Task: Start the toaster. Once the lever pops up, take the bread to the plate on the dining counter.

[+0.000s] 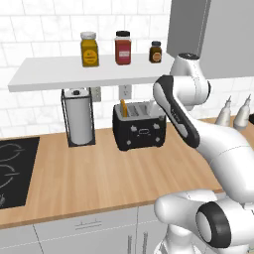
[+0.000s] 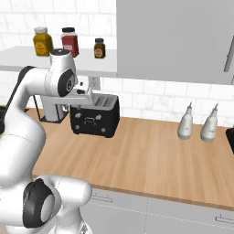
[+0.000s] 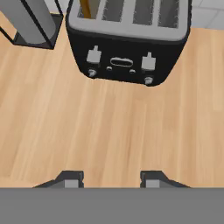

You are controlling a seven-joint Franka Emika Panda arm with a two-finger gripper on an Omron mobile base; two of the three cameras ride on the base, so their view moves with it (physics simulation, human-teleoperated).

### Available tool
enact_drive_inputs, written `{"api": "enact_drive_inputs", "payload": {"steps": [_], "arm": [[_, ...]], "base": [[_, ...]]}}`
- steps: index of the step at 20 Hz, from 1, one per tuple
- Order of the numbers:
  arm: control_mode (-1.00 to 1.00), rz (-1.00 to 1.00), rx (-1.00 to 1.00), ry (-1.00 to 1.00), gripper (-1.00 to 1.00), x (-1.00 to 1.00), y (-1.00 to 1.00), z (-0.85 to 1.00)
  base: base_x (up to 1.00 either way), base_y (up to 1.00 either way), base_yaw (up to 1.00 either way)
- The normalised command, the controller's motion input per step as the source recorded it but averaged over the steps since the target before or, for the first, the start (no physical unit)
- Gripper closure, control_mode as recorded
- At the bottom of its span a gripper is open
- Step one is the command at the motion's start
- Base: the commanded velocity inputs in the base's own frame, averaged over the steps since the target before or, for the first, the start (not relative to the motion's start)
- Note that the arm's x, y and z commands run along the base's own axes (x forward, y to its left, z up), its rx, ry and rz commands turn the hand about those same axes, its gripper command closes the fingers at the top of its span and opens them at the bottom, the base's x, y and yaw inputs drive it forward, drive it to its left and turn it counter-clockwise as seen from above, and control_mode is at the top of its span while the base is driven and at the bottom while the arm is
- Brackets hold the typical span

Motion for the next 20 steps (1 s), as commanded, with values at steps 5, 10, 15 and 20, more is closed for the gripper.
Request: {"api": "enact_drive_inputs", "payload": {"steps": [5,10,15,20], "arm": [[-1.0,0.0,0.0,-0.01,-1.0,-0.11,0.04,-0.2],[-1.0,-0.08,0.0,-0.02,-1.0,-0.01,0.13,-0.61],[-1.0,-0.19,0.16,-0.04,-1.0,0.08,0.29,-0.71],[-1.0,-0.3,0.36,-0.02,-1.0,0.41,0.36,-0.47]], "base": [[0.0,0.0,0.0],[0.0,0.0,0.0],[0.0,0.0,0.0],[0.0,0.0,0.0]]}}
